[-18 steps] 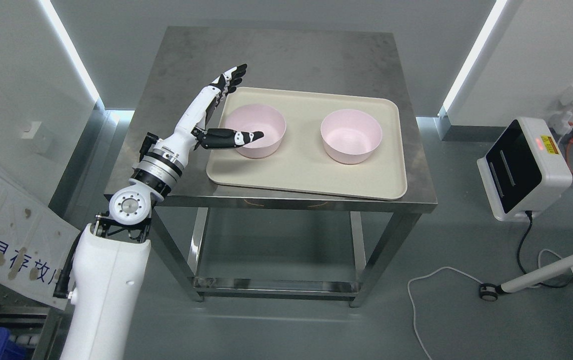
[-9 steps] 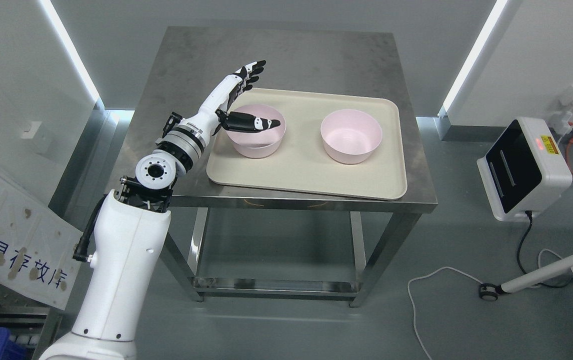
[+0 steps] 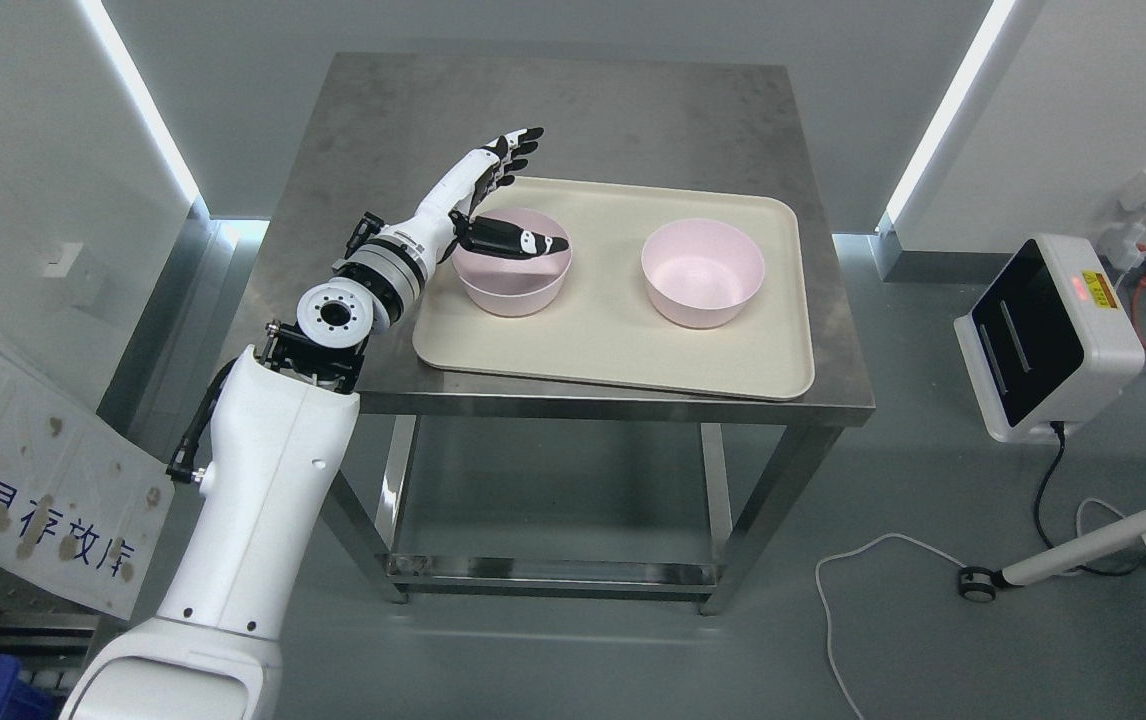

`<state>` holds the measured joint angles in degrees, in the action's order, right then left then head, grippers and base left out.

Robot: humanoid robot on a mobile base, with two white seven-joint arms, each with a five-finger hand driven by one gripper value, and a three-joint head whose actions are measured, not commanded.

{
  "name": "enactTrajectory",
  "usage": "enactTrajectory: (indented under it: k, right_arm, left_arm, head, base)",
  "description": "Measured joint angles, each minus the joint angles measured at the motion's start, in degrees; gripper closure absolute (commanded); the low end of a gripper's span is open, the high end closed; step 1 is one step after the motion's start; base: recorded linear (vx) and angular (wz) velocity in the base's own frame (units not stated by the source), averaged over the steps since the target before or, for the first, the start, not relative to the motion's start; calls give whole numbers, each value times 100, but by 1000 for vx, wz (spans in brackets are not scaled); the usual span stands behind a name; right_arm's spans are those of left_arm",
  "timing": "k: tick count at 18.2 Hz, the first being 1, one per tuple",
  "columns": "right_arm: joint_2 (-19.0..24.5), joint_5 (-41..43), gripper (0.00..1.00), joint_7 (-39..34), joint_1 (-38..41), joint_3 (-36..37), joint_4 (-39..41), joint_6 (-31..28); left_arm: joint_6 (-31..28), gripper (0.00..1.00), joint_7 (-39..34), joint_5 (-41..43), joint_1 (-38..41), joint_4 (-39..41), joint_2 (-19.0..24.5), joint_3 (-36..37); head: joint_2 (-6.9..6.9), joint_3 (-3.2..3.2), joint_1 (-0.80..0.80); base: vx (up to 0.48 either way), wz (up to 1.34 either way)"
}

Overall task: Stack pink IKEA bowls on left shelf middle
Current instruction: 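Grip the rim of the nearer pink bowl with the left hand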

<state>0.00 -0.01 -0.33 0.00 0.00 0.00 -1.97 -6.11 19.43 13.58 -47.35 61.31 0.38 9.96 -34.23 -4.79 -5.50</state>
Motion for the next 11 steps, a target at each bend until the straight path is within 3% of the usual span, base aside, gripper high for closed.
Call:
enactTrajectory:
  k: [8, 11]
  right_arm:
    - [0, 0, 0, 0, 0, 0, 0, 0]
    - [0, 1, 0, 0, 0, 0, 0, 0]
  left_arm:
    - [19, 7, -94, 16, -268, -649, 33, -33]
    - [27, 14, -1, 18, -301, -792, 112, -23]
  head:
    - [0, 0, 0]
    - [0, 0, 0]
  base:
    - [0, 0]
    - [0, 0]
